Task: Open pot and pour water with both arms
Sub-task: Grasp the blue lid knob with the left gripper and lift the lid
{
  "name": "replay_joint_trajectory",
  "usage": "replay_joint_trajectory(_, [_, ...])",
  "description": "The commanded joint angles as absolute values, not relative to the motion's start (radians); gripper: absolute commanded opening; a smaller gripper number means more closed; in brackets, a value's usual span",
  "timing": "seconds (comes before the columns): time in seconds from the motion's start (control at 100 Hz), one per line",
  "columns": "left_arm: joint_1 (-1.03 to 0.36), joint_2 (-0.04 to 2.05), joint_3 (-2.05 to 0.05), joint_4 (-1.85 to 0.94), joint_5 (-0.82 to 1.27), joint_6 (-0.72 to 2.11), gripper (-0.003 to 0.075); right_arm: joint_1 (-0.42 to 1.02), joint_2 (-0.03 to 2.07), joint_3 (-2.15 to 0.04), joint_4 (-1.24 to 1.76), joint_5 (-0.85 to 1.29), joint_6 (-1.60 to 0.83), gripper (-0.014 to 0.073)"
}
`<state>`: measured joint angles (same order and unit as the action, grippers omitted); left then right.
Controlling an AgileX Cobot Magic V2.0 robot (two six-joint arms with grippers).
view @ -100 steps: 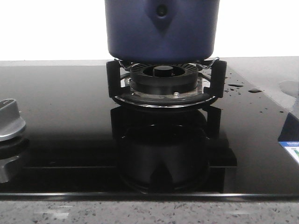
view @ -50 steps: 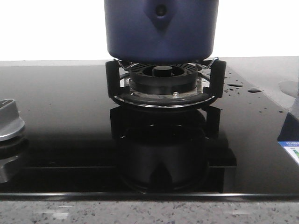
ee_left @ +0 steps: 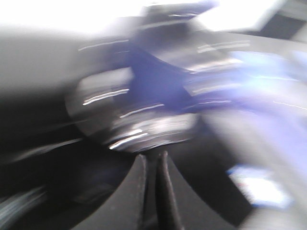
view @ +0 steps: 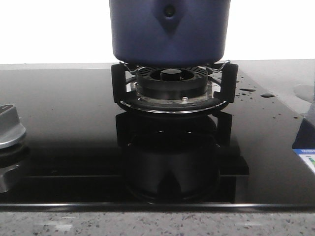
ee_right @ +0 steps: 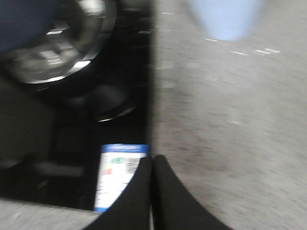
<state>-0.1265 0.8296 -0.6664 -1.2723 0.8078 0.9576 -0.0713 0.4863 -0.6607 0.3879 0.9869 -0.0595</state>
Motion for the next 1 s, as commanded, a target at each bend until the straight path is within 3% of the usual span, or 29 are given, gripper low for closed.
replay_joint_trajectory(0.0, [-0.133, 0.9, -0.757, -1.444, 0.875, 1.131, -0.0008, -0.069, 0.501, -0.695, 0.502, 0.905, -0.221, -0.0071])
replay_joint_trajectory(0.22, [-0.166, 1.061, -0.934, -1.471, 0.948, 1.412, 0.002, -0.069, 0.501, -0.695, 0.565, 0.847, -0.377, -0.0071])
replay_joint_trajectory(0.29, [-0.199, 1.107, -0.986, -1.471, 0.96, 1.502, 0.011, -0.069, 0.501, -0.697, 0.565, 0.84, -0.377, -0.0071])
replay_joint_trajectory(0.44, [-0.265, 1.207, -1.083, -1.471, 0.923, 1.585, 0.0395, -0.069, 0.501, -0.725, 0.565, 0.84, -0.395, -0.0029])
replay_joint_trajectory(0.56, [-0.292, 1.283, -1.148, -1.475, 0.879, 1.585, 0.0487, -0.069, 0.501, -0.754, 0.567, 0.842, -0.411, 0.0099])
replay_joint_trajectory(0.75, [-0.315, 1.401, -1.233, -1.508, 0.896, 1.597, 0.0504, -0.069, 0.501, -0.807, 0.567, 0.838, -0.411, 0.0545])
replay_joint_trajectory(0.8, [-0.317, 1.428, -1.255, -1.521, 0.911, 1.606, 0.0522, -0.069, 0.501, -0.817, 0.567, 0.835, -0.411, 0.0629])
replay_joint_trajectory(0.85, [-0.322, 1.455, -1.273, -1.535, 0.928, 1.614, 0.0544, -0.069, 0.501, -0.83, 0.567, 0.835, -0.411, 0.0672])
replay_joint_trajectory(0.99, [-0.339, 1.512, -1.304, -1.558, 0.941, 1.626, 0.0585, -0.069, 0.497, -0.858, 0.567, 0.835, -0.411, 0.0668])
